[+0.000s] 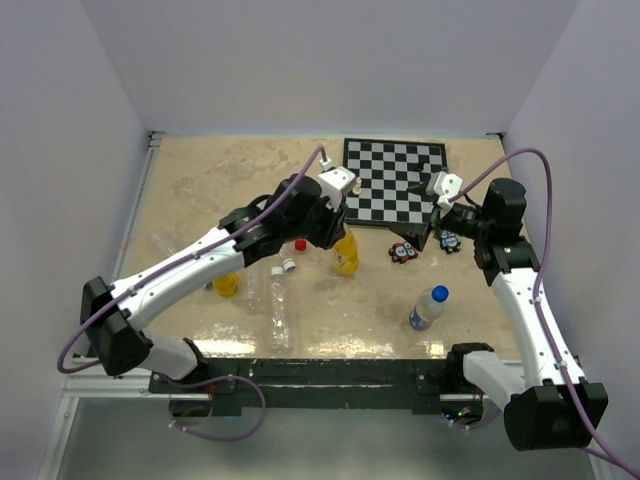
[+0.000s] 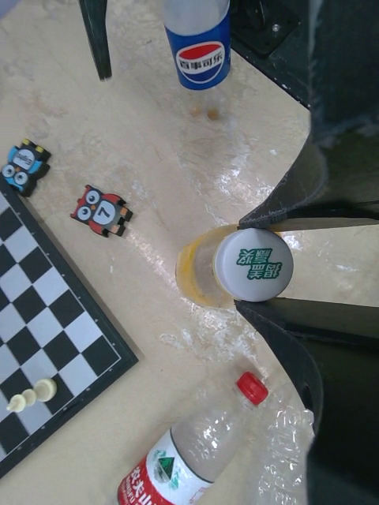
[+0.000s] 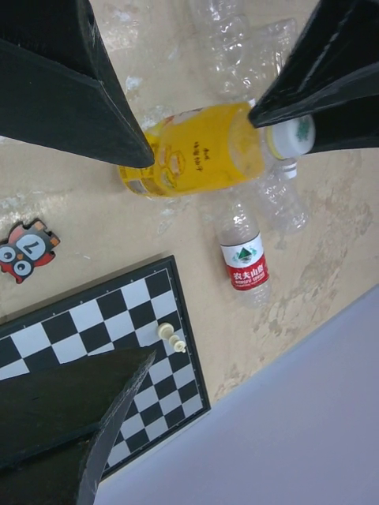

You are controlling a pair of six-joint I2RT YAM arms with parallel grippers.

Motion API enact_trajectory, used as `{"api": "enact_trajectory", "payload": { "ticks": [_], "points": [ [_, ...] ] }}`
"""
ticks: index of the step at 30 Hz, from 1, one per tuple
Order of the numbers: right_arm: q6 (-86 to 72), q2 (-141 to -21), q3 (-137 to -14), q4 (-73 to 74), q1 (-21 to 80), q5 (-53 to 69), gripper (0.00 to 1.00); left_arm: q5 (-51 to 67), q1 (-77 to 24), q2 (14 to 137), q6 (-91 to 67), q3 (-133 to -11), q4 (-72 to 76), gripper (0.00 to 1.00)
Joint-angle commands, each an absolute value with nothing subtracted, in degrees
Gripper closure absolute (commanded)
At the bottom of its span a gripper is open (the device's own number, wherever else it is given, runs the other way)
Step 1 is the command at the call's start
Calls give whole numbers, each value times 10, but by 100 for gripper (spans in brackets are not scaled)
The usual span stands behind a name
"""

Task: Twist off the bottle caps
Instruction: Pick up the plastic bottle at the center of the board.

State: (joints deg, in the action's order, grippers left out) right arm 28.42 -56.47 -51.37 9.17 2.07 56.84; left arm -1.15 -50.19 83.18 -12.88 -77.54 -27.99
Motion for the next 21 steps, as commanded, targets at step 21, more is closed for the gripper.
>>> {"api": "enact_trajectory", "payload": {
  "ticks": [21],
  "points": [
    [337,-591,-483,92,124,665,2,-3,-464,691,-174,-722,-236,100]
  ]
}}
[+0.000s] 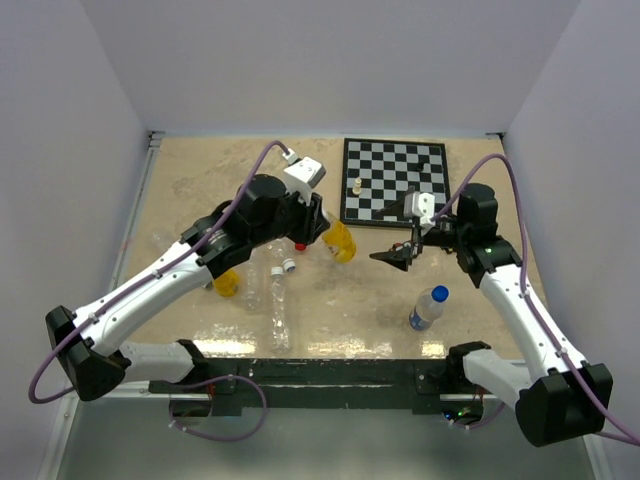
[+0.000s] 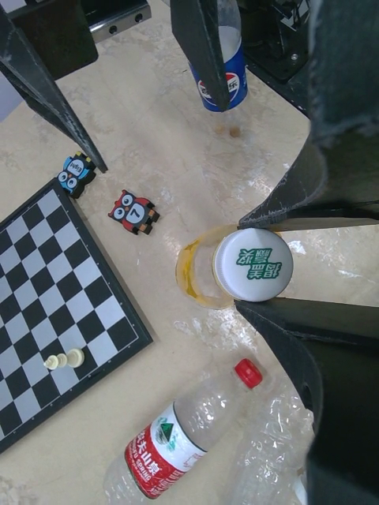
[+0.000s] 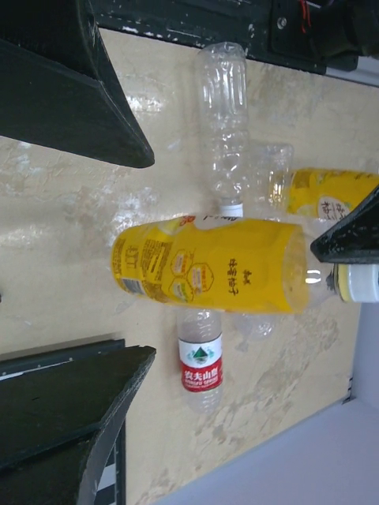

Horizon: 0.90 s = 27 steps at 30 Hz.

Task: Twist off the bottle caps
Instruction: Pick up the plastic bottle at the center of the board.

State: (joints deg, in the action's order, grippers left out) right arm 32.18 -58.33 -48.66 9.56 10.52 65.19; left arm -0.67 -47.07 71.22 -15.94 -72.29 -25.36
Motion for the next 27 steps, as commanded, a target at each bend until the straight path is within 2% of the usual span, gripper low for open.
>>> {"api": "enact_trajectory", "payload": {
  "ticks": [1,27],
  "points": [
    [337,-591,-482,91,128,665,2,-3,-463,689,-175,-722,-236,100],
    [344,-620,-474,80,171,659,2,26,-446,662,-180,-706,-238,100]
  ]
}}
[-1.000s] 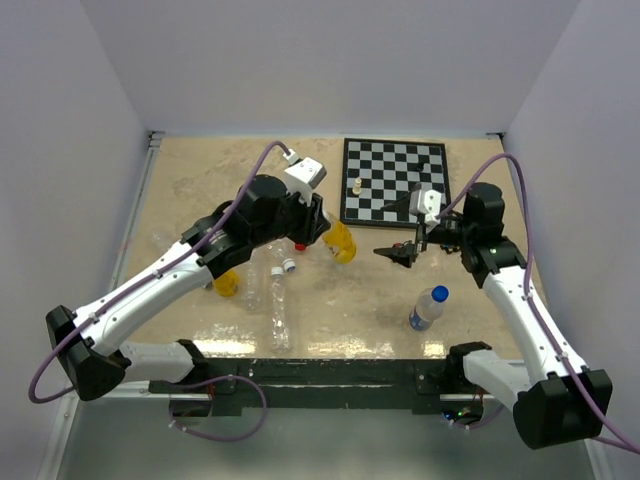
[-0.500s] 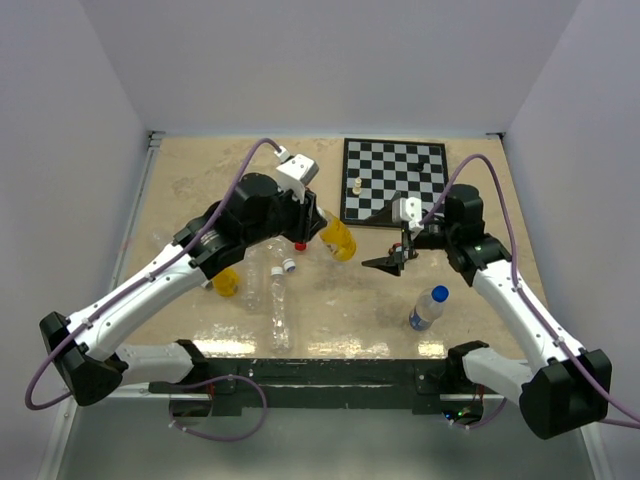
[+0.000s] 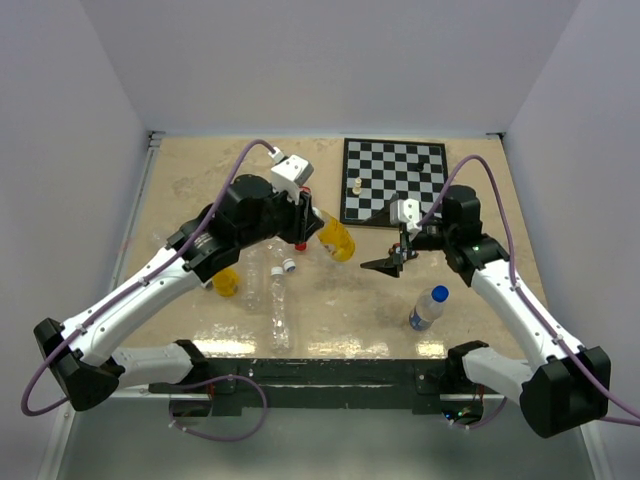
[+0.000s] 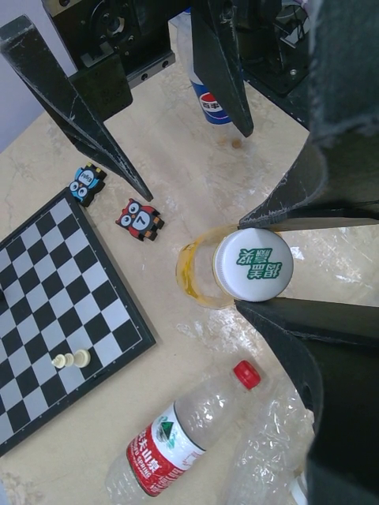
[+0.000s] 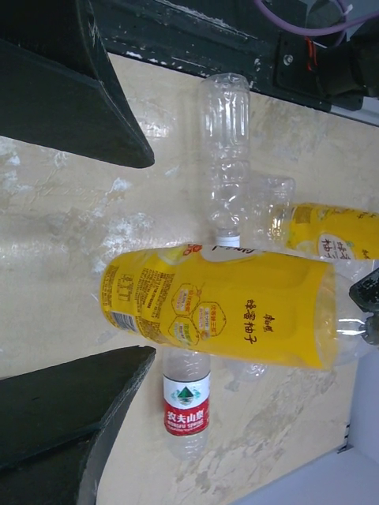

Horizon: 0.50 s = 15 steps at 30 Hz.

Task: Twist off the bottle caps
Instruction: Pick up the plastic bottle at the center of the board.

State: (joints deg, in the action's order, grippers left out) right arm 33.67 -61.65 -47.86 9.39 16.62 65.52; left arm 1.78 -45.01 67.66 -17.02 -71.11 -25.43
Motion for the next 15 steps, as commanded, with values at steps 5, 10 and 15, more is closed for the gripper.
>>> {"api": "enact_trajectory", "payload": {
  "ticks": [5,10,15],
  "points": [
    [349,-621,-471,80,171,665,2,26,-446,659,-180,-706,-236,100],
    [349,-621,-470,79,171,667,2,27,-445,658,-181,-707,-236,100],
    [349,-621,-469,78,171,668,2,29,-444,657,-182,-706,-236,100]
  ]
}}
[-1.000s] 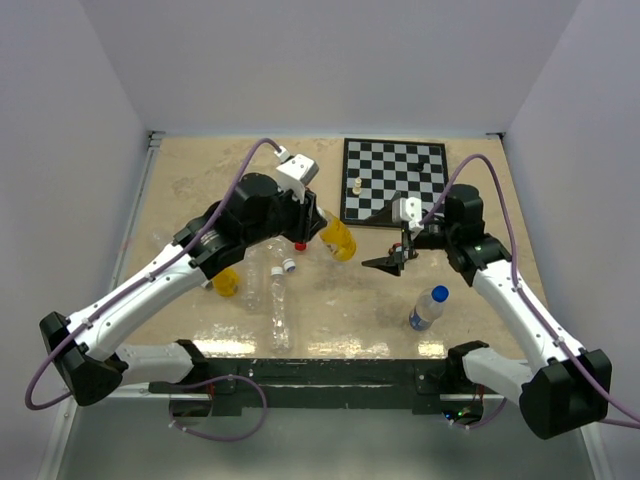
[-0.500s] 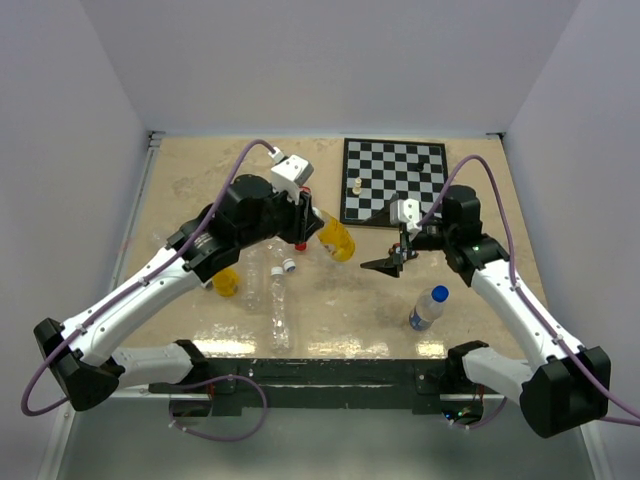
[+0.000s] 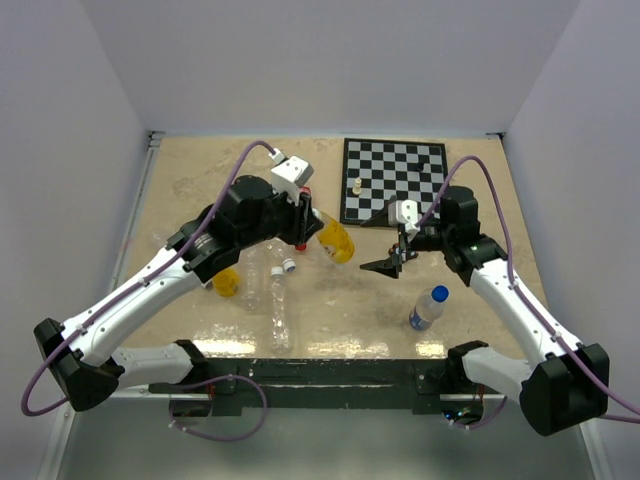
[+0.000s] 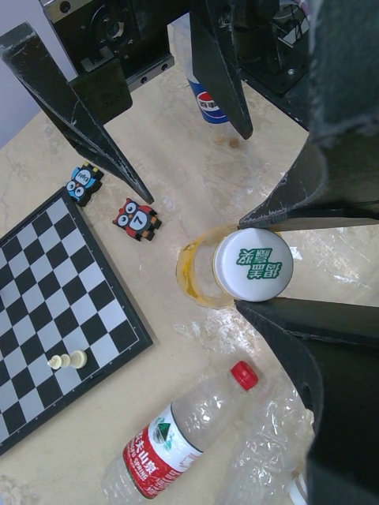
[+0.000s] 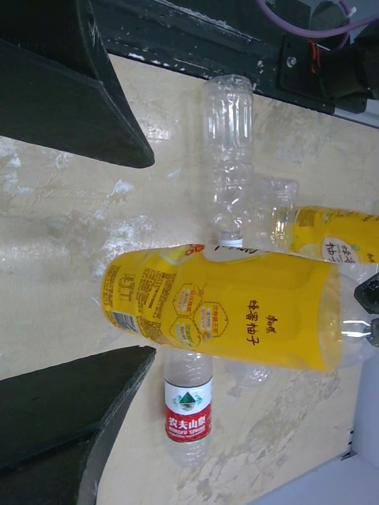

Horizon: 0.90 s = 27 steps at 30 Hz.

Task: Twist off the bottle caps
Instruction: Pick up the plastic bottle at the center of the board.

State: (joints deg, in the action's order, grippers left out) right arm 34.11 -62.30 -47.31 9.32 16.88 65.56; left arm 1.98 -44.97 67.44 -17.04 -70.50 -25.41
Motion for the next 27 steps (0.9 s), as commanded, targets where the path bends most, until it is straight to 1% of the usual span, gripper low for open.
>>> {"api": "enact_trajectory", "payload": {
  "ticks": [1,14,27],
  "points": [
    [349,-622,-469,78,172,668,2,29,-444,657,-182,-706,-236,100],
    [336,-630,-468,63,181,671,2,42,-437,656,-194,-707,-227,100],
    [296,-657,-465,26,216,678,2,80,-436,664,-226,-704,-188,100]
  ]
}}
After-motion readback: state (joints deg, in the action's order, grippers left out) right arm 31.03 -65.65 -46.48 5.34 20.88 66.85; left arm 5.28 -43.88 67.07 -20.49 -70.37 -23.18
